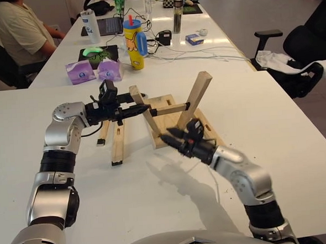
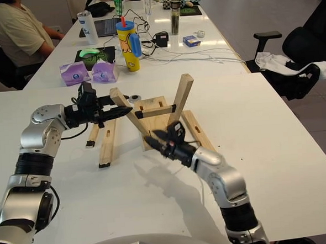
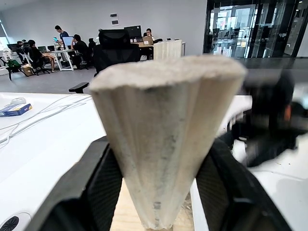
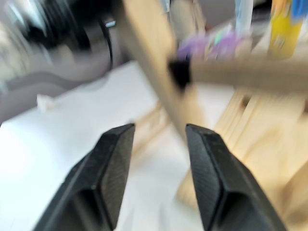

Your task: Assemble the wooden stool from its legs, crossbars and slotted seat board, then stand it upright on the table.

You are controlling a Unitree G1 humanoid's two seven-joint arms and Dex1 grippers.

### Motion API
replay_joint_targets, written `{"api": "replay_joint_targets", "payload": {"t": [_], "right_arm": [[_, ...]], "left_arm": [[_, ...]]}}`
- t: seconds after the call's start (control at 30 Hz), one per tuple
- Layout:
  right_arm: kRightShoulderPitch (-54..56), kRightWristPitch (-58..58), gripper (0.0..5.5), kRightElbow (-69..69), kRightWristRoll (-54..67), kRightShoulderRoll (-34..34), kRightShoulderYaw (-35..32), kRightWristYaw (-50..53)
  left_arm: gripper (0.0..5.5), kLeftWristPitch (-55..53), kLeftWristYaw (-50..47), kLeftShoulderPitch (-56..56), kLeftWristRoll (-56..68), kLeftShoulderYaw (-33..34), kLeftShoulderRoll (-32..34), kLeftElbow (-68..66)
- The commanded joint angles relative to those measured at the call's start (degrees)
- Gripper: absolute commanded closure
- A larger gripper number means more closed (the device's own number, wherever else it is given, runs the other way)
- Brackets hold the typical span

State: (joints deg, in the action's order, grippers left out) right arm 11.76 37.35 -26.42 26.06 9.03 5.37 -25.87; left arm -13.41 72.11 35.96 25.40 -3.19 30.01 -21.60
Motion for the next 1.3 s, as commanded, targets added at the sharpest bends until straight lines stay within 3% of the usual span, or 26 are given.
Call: {"api": "replay_joint_targets", "payload": {"t": [0.03, 0.2, 0.3, 0.4, 0.53, 0.7, 0.93, 1.3], "right_arm": [[8.61, -4.93, 4.32, 1.51, -8.3, -2.72, 4.25, 6.6], [7.0, -5.96, 5.09, 19.13, -20.59, -3.26, 14.32, 12.07], [0.53, -4.08, 5.48, 27.02, -23.55, -0.74, 15.29, 12.99], [-0.81, -5.3, 5.48, 23.62, -22.03, -1.0, 14.36, 12.11], [-1.56, -11.65, 5.48, 15.04, -15.04, -3.84, 7.48, 10.43], [-8.46, -17.4, 5.48, 5.42, -12.25, 1.72, 2.72, 5.02], [-8.23, -19.64, 5.48, 18.95, -17.08, 0.74, 7.42, 3.81], [-3.78, -18.41, 5.48, 33.49, -22.17, -3.71, 9.87, 7.05]], "left_arm": [[3.39, -2.92, 0.34, -1.29, -3.49, -2.98, 0.11, -2.95], [3.39, -2.34, 0.98, 0.32, -3.93, -3.83, -0.65, -4.5], [3.39, -2.11, 1.35, 1.13, -4.14, -4.39, -1.33, -4.97], [3.39, -1.98, 1.35, 0.02, -4.02, -4.13, -0.93, -4.44], [3.39, -2.6, 1.95, -0.22, -3.49, -3.8, -0.11, -3.91], [3.39, -3.81, 4.98, 3.13, -2.73, -3.24, 1.75, -5.19], [3.39, -3.97, 8.41, 6.92, -3.66, -3.24, 3.09, -8.17], [3.39, -2.65, 3.73, 3.36, -4.23, -2.21, -0.09, -6.87]]}}
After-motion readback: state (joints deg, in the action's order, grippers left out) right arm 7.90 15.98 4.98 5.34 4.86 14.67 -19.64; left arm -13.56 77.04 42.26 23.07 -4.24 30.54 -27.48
